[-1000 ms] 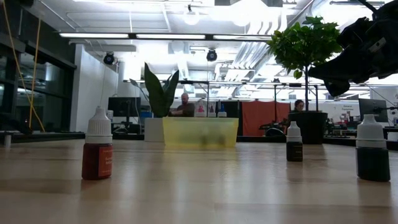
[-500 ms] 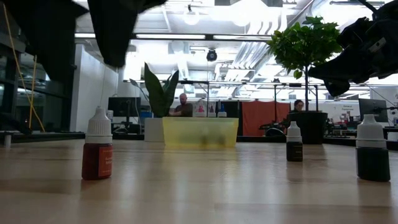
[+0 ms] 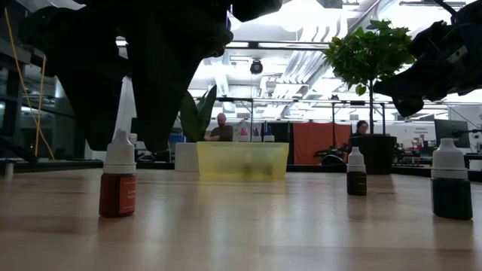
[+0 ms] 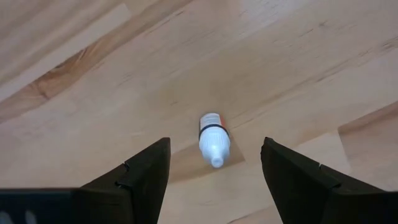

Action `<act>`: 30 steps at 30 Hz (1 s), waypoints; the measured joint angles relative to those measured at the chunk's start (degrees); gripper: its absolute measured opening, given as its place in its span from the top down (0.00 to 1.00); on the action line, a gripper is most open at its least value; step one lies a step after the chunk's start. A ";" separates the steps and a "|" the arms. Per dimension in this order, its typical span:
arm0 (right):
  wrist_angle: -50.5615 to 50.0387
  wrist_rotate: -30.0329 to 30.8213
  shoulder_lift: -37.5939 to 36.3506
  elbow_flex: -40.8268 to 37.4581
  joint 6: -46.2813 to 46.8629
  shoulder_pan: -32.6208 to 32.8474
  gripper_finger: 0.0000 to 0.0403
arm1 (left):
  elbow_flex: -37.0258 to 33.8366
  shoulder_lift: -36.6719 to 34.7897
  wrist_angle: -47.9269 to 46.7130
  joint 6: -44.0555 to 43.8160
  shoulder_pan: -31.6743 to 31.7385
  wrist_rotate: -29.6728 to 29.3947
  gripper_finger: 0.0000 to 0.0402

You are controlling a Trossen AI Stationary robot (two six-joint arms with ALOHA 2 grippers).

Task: Pick & Place food coloring
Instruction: Put the small orange food coloring bottle into the yellow bin

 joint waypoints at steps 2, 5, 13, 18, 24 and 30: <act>0.00 0.00 0.00 0.01 -0.02 0.00 1.00 | 0.00 0.00 -0.14 0.49 0.00 0.29 0.40; 0.00 0.00 0.00 0.01 -0.01 0.01 1.00 | 0.00 0.00 -0.50 0.49 0.00 0.35 0.40; 0.02 0.00 -0.02 0.01 0.00 0.00 1.00 | 0.01 0.00 -0.39 1.97 -0.02 0.27 0.40; 0.00 0.00 0.00 0.00 -0.01 0.00 1.00 | 0.02 0.00 -0.34 2.53 0.25 -0.75 0.40; 0.00 0.00 -0.01 -0.01 -0.01 0.01 1.00 | -0.28 0.00 0.11 3.96 0.26 -0.18 0.40; 0.00 0.00 0.00 0.01 -0.02 0.00 1.00 | -1.88 0.00 1.18 3.97 0.26 1.20 0.40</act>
